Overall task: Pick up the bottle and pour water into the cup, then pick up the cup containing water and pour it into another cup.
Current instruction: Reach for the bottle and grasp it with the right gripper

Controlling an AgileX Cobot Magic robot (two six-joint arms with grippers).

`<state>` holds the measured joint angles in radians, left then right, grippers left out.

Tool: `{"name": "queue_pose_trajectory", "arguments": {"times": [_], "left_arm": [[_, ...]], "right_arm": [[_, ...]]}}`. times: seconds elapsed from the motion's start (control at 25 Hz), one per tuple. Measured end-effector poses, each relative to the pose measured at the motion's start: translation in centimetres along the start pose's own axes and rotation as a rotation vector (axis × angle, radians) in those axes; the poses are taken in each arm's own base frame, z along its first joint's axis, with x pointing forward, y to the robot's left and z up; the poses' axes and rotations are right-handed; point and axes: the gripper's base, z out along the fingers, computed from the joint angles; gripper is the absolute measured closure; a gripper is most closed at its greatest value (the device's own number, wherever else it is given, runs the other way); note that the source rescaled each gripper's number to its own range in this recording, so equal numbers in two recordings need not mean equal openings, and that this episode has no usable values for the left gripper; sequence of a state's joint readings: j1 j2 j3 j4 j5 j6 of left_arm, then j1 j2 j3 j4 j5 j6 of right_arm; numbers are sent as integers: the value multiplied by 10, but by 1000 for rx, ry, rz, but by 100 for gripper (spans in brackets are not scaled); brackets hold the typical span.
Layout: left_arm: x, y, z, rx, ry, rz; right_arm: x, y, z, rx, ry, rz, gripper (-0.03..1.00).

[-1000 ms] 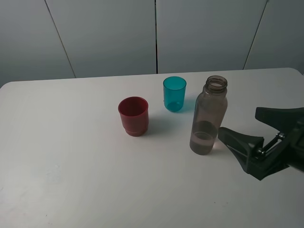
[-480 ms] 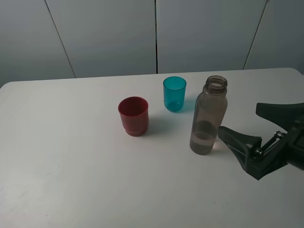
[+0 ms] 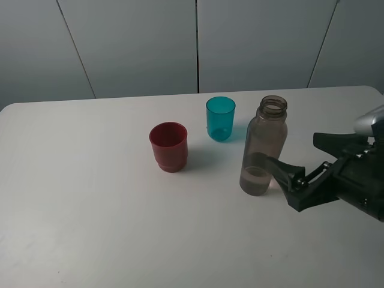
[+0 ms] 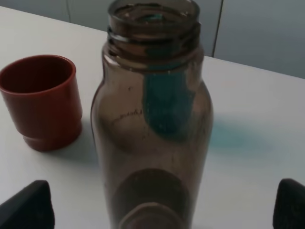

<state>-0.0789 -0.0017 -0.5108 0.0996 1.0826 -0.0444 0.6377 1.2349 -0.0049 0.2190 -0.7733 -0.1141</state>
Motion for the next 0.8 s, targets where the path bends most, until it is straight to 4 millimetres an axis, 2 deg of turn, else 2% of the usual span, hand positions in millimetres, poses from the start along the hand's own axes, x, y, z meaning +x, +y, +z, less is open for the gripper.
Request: {"name": "queue_pose_trajectory", "arguments": {"times": [0.12, 0.28, 0.52, 0.8], "left_arm": [[0, 0, 0, 0, 0, 0], [0, 0, 0, 0, 0, 0], [0, 0, 0, 0, 0, 0], [0, 0, 0, 0, 0, 0]], "right_arm": [[8, 0, 9, 16, 34, -9, -3], [8, -1, 17, 32, -30, 18, -3], [18, 2, 27, 19, -27, 9, -3], [30, 5, 44, 10, 41, -3, -3]]}}
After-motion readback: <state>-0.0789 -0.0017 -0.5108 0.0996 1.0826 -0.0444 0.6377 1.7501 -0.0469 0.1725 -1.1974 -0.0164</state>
